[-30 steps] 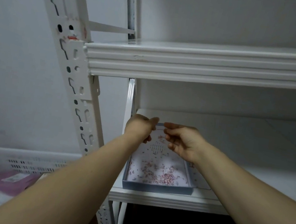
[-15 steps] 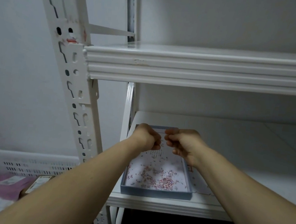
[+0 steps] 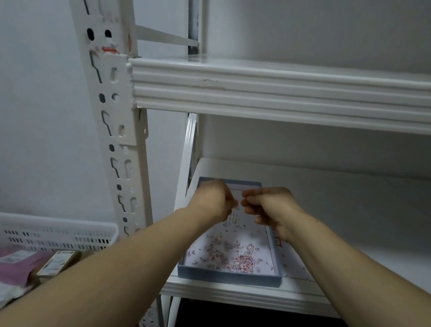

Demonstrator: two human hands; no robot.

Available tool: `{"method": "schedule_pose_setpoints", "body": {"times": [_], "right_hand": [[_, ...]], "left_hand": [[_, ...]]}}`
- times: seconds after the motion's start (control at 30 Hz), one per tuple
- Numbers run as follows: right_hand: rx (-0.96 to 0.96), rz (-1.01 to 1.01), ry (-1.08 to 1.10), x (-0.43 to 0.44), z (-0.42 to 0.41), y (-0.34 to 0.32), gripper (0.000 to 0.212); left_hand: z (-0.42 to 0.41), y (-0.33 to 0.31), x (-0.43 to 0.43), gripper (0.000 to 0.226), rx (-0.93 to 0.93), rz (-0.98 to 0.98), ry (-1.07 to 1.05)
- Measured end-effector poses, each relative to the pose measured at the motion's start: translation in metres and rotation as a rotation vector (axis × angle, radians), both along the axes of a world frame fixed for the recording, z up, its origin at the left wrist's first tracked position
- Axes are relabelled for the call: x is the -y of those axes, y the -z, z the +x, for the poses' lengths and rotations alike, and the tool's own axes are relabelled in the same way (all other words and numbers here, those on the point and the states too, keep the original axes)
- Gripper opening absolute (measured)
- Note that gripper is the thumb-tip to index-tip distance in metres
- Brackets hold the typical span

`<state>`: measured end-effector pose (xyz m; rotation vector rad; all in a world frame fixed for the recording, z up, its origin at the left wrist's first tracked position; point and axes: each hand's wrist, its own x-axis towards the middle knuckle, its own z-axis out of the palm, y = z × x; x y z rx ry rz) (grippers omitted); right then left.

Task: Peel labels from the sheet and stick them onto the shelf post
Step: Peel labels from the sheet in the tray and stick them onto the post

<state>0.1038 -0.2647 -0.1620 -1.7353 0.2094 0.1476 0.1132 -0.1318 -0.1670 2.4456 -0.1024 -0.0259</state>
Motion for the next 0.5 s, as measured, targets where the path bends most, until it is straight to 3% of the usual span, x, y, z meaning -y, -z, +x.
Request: {"method": "schedule_pose_setpoints", "body": {"times": [0.1, 0.2, 0.33, 0.5], "right_hand": [[-0.006, -0.018, -0.001, -0.0020, 0.0008, 0.0016, 0.014], [-0.009, -0.024, -0.006, -0.0043, 0.0009, 0.0031, 0.014], [0.014, 0.005, 0.030, -0.0033, 0.0021, 0.0041, 0.007], [0.062, -0.083, 0.042, -0.0002, -0.0017, 0.0024, 0.010]], "left_hand": [[0.0003, 0.0035, 0.0019, 0.037, -0.049, 0.072, 0.052], [-0.0025, 0.0020, 0.0010, 0.026, -0.094, 0.130, 0.047], [-0.0056, 0.0006, -0.0015, 0.051, 0.027, 0.379, 0.035], [-0.0017, 0.0050, -0.0040, 0.022, 0.065, 0.458, 0.033]]}}
